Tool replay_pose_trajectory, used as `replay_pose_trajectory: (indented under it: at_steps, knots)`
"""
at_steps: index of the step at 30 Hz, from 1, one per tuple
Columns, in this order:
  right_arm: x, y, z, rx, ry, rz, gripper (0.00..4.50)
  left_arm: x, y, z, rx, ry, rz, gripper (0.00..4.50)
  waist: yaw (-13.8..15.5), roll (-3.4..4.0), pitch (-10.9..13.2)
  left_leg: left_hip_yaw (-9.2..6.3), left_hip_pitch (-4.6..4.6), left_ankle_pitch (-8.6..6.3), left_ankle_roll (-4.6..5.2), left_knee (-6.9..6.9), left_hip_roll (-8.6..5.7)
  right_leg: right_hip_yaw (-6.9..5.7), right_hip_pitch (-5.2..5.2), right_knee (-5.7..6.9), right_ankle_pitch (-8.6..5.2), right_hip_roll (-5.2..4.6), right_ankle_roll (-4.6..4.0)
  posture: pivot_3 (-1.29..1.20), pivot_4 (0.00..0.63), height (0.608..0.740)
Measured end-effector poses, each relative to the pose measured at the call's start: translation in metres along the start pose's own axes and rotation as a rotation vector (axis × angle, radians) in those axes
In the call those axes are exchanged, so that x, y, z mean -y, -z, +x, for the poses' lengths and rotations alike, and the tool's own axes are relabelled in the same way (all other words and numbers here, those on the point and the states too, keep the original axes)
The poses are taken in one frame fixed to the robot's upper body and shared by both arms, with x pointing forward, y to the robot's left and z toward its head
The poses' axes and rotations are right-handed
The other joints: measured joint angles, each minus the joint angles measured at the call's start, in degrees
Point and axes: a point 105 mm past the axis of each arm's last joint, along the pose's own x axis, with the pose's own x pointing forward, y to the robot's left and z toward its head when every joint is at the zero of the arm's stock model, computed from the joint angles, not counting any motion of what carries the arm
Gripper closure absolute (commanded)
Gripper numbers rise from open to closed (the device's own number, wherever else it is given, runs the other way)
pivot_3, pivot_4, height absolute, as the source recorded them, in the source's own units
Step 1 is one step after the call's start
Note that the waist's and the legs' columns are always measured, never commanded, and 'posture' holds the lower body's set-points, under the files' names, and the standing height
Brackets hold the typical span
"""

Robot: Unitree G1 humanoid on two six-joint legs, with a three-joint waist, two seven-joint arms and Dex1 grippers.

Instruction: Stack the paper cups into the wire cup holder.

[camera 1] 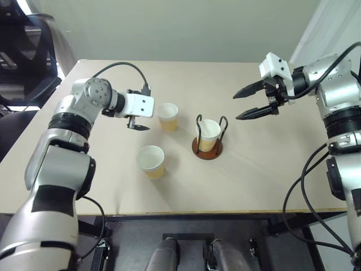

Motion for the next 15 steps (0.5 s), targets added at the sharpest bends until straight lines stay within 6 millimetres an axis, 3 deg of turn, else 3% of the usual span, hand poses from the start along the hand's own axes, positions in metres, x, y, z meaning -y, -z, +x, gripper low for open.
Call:
replay_pose_trajectory:
  at_steps: [15]
  knots:
    - [0.003,-0.003,-0.003,-0.009,0.011,-0.006,1.1,-0.001,-0.007,0.017,-0.016,-0.021,0.045,0.0,0.2,0.0,0.0,0.04,0.01,0.02,0.03,0.03,-0.02,0.01,0.03,-0.01,0.03,-0.01,0.05,0.0,0.15,0.74]
